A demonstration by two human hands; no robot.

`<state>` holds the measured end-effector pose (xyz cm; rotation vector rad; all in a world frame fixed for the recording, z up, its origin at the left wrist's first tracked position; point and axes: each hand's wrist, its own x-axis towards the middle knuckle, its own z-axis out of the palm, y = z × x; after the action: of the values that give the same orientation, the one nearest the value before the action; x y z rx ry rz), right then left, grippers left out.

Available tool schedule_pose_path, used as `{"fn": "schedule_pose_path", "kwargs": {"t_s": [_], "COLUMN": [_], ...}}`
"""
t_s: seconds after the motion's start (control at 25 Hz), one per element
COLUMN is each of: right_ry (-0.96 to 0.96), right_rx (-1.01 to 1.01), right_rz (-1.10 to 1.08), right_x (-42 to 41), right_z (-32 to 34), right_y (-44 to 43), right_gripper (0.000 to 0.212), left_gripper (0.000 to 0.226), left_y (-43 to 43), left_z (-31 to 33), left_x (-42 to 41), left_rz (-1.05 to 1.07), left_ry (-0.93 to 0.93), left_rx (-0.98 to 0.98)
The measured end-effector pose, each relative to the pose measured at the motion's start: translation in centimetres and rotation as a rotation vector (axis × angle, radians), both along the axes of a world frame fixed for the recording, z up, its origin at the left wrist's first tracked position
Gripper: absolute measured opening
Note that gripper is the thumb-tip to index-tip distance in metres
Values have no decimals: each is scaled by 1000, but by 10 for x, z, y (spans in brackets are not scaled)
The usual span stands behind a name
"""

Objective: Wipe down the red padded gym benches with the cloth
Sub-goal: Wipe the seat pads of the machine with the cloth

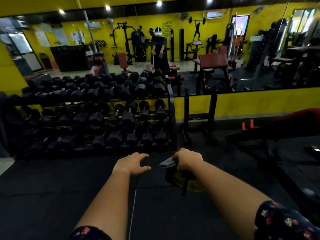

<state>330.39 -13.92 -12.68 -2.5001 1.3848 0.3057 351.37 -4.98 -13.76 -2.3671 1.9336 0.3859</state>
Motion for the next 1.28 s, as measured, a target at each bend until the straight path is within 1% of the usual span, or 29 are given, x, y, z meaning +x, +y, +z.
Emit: {"fn": "schedule_pose_path", "kwargs": {"t_s": [0.16, 0.4, 0.56, 0.64, 0.92, 1.12, 1.28], "right_ry": [13, -18, -6, 17, 31, 62, 67], "right_rx": [4, -6, 9, 0, -12, 3, -20], "right_rz": [-21, 13, 60, 92, 277, 443, 602], "right_x": [51, 162, 223, 255, 385, 505, 610], "right_z": [4, 20, 18, 16, 6, -7, -3], "right_y": [-53, -111, -131, -140, -165, -182, -195], "right_gripper": [51, 50, 51, 48, 46, 49, 43], "left_gripper": [65, 65, 64, 64, 65, 64, 63], "left_y": [-47, -107, -125, -125, -107, -103, -100], "left_z": [-6, 6, 11, 9, -9, -21, -15], "left_x": [46, 149, 207, 238, 347, 436, 517], "left_rz": [-1, 33, 60, 104, 286, 435, 560], "left_ry": [19, 6, 8, 13, 62, 68, 70], "left_rx": [14, 3, -13, -14, 10, 46, 69]}}
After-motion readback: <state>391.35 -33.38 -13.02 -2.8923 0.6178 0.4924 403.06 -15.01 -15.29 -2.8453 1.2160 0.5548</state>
